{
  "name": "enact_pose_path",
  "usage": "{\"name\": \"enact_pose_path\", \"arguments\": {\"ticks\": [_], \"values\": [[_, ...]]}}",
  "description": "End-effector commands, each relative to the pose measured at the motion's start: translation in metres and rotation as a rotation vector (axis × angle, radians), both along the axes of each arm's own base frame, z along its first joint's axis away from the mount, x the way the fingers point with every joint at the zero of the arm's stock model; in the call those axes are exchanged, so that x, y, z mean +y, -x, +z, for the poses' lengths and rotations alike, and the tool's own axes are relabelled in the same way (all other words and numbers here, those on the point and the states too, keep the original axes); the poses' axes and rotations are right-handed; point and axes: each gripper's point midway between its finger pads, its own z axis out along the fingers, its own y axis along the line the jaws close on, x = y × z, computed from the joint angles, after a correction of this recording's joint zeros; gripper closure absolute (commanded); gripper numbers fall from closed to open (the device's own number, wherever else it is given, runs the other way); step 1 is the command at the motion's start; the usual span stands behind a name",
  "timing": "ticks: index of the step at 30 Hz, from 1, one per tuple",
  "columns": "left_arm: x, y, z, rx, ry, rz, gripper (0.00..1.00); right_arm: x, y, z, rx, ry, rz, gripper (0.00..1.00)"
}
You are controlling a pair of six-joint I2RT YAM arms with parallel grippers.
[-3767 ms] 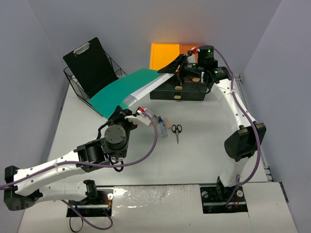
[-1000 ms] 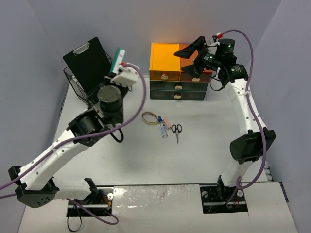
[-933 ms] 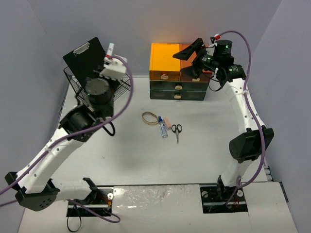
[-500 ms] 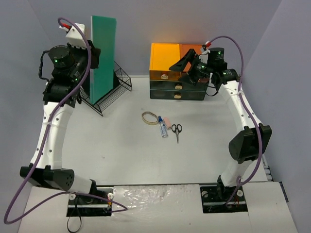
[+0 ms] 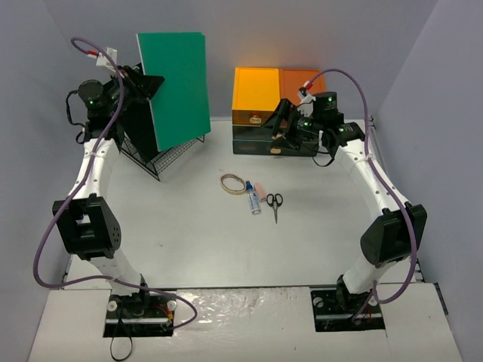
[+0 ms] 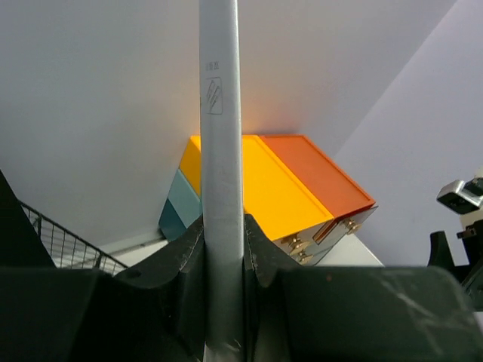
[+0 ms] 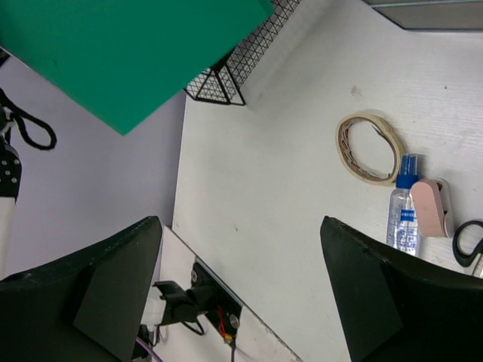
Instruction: Organize the desk
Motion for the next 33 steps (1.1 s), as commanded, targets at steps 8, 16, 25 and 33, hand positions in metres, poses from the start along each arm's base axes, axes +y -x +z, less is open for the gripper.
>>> {"name": "enact_pose_path", "arguments": {"ticks": [8,16,25,33], "values": [[0.02,0.038,0.117,-0.41,-0.098,0.004,1.0,0.002,0.037,0.006,-0.098,0.02,0.065,0.17],[0.055,0.026,0.084,-0.369,-0.166,0.109,1.0,0.007,0.054,-0.023,-0.051,0.053,0.1,0.17],[0.07,0.0,0.045,-0.342,-0.183,0.132,1.0,0.017,0.062,-0.048,-0.01,0.081,0.145,0.17],[0.074,-0.021,0.024,-0.377,-0.092,0.121,1.0,0.016,0.069,-0.064,0.01,0.102,0.164,0.17]]}}
